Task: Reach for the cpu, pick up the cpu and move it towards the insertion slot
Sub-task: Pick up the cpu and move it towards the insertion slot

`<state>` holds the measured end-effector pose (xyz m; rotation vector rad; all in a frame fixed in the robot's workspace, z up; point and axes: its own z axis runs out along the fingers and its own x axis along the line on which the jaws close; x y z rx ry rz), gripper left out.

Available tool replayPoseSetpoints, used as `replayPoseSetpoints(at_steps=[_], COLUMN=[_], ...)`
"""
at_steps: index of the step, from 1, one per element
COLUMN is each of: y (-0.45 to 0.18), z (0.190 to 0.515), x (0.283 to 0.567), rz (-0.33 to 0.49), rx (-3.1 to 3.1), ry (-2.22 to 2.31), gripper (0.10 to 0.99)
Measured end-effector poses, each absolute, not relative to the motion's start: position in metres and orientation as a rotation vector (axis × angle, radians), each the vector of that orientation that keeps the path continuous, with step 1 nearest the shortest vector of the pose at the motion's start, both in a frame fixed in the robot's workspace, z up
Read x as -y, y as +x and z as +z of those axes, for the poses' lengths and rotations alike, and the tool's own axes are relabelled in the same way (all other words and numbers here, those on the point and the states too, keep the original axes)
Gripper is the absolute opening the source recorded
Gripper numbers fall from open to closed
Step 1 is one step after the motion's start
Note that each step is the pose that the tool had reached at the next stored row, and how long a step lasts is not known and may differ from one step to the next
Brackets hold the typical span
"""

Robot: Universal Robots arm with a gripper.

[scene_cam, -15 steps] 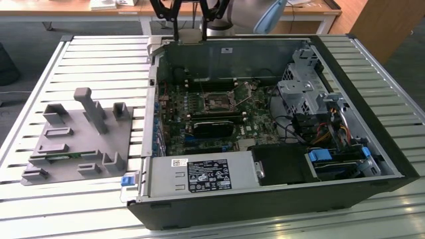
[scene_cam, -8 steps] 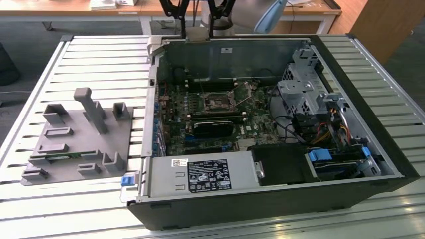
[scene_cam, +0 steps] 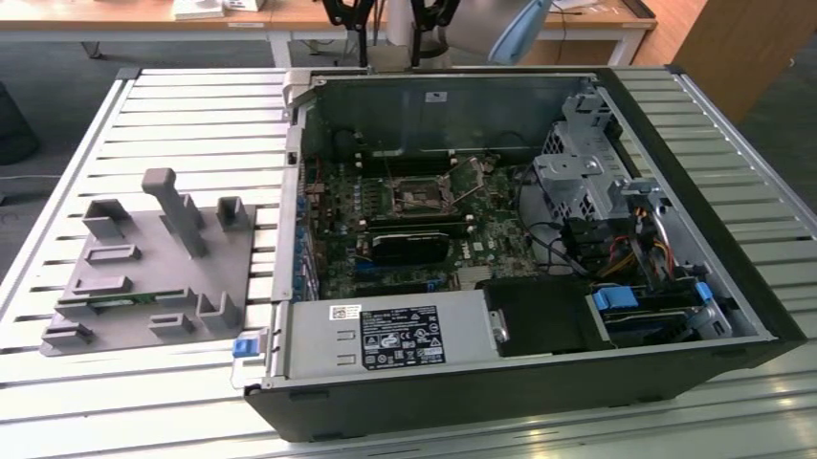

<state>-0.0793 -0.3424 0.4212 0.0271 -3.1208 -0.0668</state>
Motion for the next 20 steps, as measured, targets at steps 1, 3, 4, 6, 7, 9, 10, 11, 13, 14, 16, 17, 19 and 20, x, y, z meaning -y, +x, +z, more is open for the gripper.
replayPoseSetpoints(at_steps=[1, 3, 4, 6, 7, 9, 10, 11, 13, 14, 16, 17, 19, 20], y=[-0.078, -0.076, -0.075, -0.072, -0.071, -0.066, -0.064, -0.062, -0.058, -0.055, -0.049, -0.046, -0.041, -0.038], z=[0.421, 0.421, 0.421, 0.421, 0.421, 0.421, 0.421, 0.421, 0.420, 0.420, 0.420, 0.419, 0.419, 0.419], x=[0.341, 0.337, 0.335, 0.332, 0.331, 0.328, 0.327, 0.325, 0.323, 0.323, 0.320, 0.320, 0.318, 0.318], rz=[-0.067, -0.067, -0.067, -0.067, -0.067, -0.067, -0.067, -0.067, -0.067, -0.067, -0.067, -0.067, -0.067, -0.067], rx=[3.121, 3.121, 3.121, 3.121, 3.121, 3.121, 3.121, 3.121, 3.121, 3.121, 3.121, 3.121, 3.121, 3.121], ry=[0.027, 0.027, 0.027, 0.028, 0.028, 0.028, 0.028, 0.028, 0.028, 0.028, 0.028, 0.028, 0.028, 0.028], gripper=[0.545, 0.545, 0.545, 0.545, 0.545, 0.545, 0.545, 0.545, 0.545, 0.545, 0.545, 0.545, 0.545, 0.545])
